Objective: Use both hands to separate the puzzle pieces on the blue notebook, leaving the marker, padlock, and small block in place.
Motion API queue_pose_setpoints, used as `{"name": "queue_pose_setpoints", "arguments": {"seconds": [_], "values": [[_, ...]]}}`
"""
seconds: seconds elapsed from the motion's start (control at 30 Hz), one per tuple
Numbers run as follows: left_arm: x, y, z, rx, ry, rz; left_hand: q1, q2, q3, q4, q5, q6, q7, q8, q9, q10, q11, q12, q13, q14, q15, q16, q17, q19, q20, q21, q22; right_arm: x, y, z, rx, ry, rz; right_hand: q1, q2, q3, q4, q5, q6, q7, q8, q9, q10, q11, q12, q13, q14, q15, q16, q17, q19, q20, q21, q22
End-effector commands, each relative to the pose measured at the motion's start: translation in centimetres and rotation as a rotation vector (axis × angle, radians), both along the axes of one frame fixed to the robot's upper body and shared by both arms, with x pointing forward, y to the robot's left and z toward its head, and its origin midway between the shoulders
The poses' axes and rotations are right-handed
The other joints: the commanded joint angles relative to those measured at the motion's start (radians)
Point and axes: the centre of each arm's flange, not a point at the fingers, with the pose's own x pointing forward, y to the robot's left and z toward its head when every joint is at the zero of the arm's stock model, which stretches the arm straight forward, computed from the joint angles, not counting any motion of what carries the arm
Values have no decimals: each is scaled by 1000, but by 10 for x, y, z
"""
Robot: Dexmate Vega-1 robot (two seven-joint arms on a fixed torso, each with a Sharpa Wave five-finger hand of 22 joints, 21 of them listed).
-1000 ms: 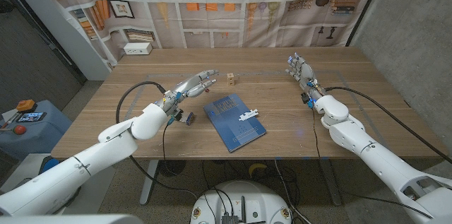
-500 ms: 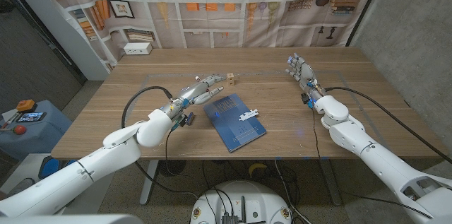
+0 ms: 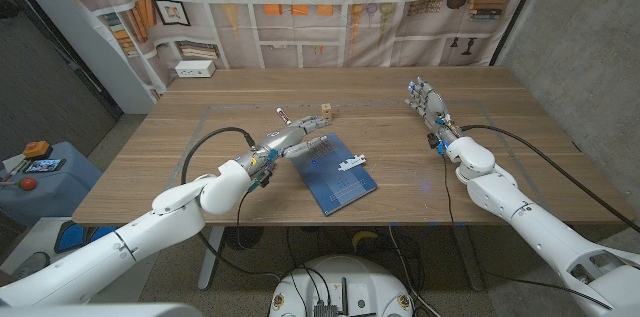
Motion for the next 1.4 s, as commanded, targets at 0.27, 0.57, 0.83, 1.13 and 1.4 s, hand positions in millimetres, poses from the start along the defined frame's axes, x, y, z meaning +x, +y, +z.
{"name": "queue_pose_setpoints", "arguments": {"seconds": [0.27, 0.57, 0.83, 1.13, 1.4], "values": [[1, -18, -16, 137, 10, 2, -8, 83, -14, 5, 6, -29, -9, -4, 2, -30, -13, -5, 3, -34, -161, -3, 5, -47, -124, 7, 4, 1, -6, -5, 2, -1, 7, -1, 8, -1, -7, -1, 2, -1, 5, 3, 0, -1, -1, 2, -7, 0, 3, -1, -4, 2, 5, 3], [1, -30, -21, 209, -23, 7, -7, 88, -19, 4, 7, -51, -8, -7, 2, -40, -10, -5, 3, -49, -158, -3, 4, -66, -121, 10, 4, 2, -9, -5, -2, -8, 10, 0, 10, -1, -9, -2, 3, -1, 5, 3, 0, -1, -1, 2, -6, 0, 4, -2, -4, 2, 5, 3], [2, -35, -27, 268, -21, 35, -7, 90, -23, 5, 8, -51, -1, -3, 2, -42, 0, -3, 3, -57, -150, -1, 4, -86, -115, 10, 4, 3, -12, -6, 1, -10, 15, 0, 11, -2, -11, -3, 3, -1, 5, 3, 0, -2, -1, 2, -7, -1, 5, -4, -5, 2, 6, 3], [6, -44, -32, 332, -25, 48, -10, 95, -36, 9, 8, -94, -15, -8, 2, -93, -13, -11, 2, -88, -138, -1, 6, -112, -110, 16, 5, 3, -15, -7, 5, -12, 18, 1, 13, -2, -12, -4, 6, 0, 6, 3, 1, -2, -1, 2, -7, 1, 6, -5, -5, 1, 6, 3], [6, -46, -34, 365, -24, 62, -10, 95, -42, 10, 8, -99, -20, -5, 2, -104, -18, -9, 2, -98, -134, 1, 7, -123, -105, 17, 5, 4, -18, -8, 8, -13, 19, 0, 14, -3, -14, -4, 7, 1, 6, 3, 1, -2, -1, 2, -8, 1, 6, -6, -6, 1, 6, 3]]}}
